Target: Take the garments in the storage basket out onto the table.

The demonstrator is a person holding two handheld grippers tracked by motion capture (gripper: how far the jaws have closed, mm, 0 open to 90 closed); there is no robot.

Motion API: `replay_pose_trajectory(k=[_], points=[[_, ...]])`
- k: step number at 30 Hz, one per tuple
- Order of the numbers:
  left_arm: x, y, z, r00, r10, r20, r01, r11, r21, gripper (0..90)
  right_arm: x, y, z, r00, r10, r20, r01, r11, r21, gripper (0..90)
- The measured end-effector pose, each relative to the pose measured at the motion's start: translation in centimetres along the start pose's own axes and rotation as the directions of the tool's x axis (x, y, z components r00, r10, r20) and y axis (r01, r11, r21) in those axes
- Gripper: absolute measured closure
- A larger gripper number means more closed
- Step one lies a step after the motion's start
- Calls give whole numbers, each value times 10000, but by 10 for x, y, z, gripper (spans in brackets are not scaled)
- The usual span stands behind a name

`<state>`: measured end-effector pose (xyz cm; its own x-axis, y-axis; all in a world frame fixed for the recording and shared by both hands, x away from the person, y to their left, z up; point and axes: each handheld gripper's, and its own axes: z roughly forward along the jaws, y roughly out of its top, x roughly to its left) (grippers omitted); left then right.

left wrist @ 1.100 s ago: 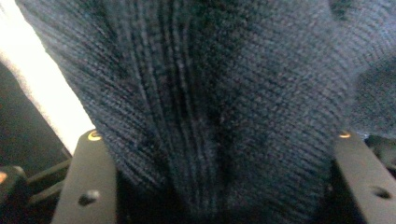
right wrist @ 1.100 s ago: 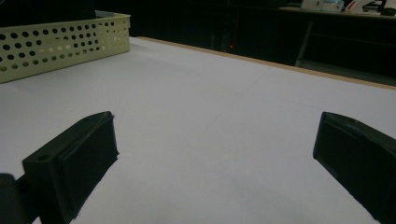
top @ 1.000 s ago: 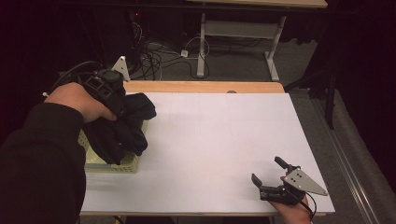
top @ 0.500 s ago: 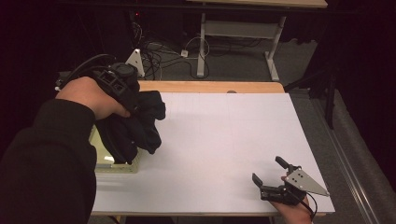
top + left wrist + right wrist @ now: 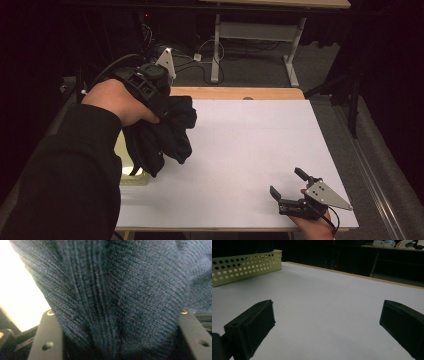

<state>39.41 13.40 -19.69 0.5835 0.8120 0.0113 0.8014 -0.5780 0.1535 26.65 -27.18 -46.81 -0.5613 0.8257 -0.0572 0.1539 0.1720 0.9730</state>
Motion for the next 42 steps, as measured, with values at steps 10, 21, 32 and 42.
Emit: replay_pose_trajectory(k=[10, 21, 32, 42], points=[[-28, 21, 0, 9981, 608, 68, -607, 9981, -137, 412, -1, 0, 0, 10000, -21, -7, 21, 10000, -26, 4], [-58, 45, 13, 9911, 1224, 531, -1202, 9918, -434, 413, -1, 0, 0, 10000, -47, -30, 47, 10000, -49, 4], [-73, 60, 31, 9873, 1487, 550, -1457, 9878, -559, 411, -1, 0, 0, 10000, 5, -41, -6, 10000, -83, 4], [-70, 58, 45, 9873, 1508, 497, -1457, 9850, -928, 411, -1, 0, 0, 10000, -14, -59, 14, 10000, -40, 4]])
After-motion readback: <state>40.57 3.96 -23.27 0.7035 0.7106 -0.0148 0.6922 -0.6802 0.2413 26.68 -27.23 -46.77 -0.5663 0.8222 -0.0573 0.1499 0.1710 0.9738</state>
